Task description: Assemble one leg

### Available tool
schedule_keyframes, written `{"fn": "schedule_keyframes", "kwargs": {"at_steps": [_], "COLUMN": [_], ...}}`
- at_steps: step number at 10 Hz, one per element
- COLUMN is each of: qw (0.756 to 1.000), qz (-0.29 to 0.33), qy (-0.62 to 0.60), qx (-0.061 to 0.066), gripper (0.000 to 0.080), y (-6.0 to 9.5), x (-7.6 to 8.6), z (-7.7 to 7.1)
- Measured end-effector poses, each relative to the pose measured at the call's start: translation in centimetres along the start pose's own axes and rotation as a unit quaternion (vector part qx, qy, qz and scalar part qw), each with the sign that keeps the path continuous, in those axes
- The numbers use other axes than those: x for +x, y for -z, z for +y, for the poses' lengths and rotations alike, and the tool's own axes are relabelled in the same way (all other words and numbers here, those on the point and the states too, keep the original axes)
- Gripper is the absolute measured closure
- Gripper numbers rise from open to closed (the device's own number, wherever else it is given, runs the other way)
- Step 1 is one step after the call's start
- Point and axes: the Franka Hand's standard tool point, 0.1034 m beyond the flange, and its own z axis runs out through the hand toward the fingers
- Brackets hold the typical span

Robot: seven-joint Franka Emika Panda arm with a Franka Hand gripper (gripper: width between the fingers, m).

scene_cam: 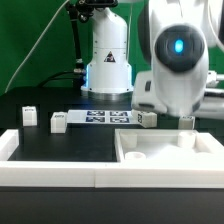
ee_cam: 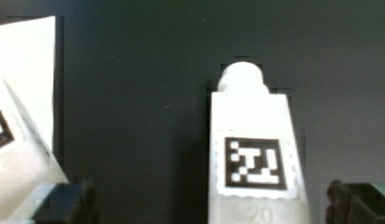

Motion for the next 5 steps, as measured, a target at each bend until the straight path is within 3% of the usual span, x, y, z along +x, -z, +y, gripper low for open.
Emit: {"fn": "schedule_keyframes", "kwargs": {"at_steps": [1,5], "qw": [1.000,1.000], "qz": [0.010,0.005], "qy": [-0.001,-0.007], "qx": [0.003,-0.005], "gripper": [0.0150,0.0150], "y": [0.0,-1.1], "x": [0.8,0.6], "z": [-0.1,-0.6]}}
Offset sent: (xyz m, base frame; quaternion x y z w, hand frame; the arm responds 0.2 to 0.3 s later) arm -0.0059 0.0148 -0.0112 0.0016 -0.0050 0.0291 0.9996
